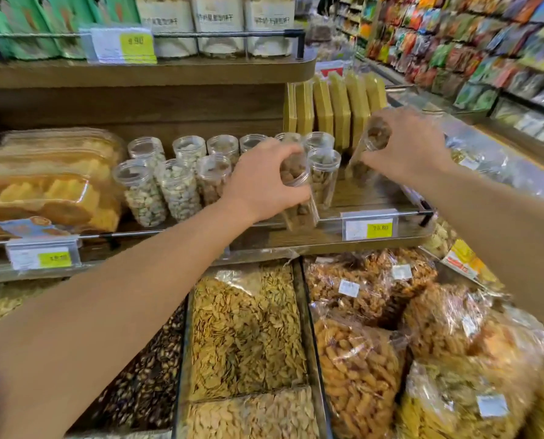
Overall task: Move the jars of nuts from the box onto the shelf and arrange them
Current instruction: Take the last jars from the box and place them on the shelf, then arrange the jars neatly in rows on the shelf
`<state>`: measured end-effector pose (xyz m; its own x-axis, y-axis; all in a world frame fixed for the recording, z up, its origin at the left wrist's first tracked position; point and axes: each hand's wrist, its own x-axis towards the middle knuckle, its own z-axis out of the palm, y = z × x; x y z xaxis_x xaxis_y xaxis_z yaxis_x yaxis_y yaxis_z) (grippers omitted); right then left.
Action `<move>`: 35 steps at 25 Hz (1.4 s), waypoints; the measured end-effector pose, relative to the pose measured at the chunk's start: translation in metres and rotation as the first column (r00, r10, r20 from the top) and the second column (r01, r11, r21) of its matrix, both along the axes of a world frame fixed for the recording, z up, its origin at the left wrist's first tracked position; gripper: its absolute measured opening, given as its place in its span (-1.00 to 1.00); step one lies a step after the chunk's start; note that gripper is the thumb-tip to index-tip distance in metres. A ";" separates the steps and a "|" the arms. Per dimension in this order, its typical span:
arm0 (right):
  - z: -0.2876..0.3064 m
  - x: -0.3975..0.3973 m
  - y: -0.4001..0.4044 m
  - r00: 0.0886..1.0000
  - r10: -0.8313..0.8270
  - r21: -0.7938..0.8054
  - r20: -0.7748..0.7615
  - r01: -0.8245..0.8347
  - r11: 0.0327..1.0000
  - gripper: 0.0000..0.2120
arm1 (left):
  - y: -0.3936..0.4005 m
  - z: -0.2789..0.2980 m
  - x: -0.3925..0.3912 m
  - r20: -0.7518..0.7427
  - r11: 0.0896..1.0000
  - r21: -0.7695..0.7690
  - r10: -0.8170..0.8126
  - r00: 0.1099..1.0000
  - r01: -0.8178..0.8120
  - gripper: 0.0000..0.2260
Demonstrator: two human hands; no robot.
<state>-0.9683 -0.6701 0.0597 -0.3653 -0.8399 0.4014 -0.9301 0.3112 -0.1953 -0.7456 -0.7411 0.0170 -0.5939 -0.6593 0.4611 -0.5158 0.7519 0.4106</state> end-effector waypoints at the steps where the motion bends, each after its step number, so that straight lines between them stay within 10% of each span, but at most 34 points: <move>1: -0.004 -0.010 -0.013 1.000 -0.005 0.007 0.005 0.005 1.000 -0.49 | -0.008 -0.002 -0.008 -0.006 1.000 -0.005 -0.003 1.000 0.003 -0.44; 18: -0.057 -0.059 -0.161 0.998 -0.018 0.365 0.063 -0.007 0.931 -0.36 | -0.060 -0.014 -0.040 -0.027 0.991 -0.006 -0.132 0.991 0.132 -0.47; 35: -0.047 -0.090 -0.056 0.996 -0.058 0.263 0.070 0.038 0.964 -0.32 | -0.037 0.010 -0.111 0.080 0.960 -0.073 -0.263 0.961 0.269 -0.44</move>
<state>-1.0583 -0.7265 0.0124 -0.4288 -0.8926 0.1394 -0.8982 0.4048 -0.1712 -0.8569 -0.7783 0.0266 -0.7748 -0.4347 0.4591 -0.3173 0.8954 0.3124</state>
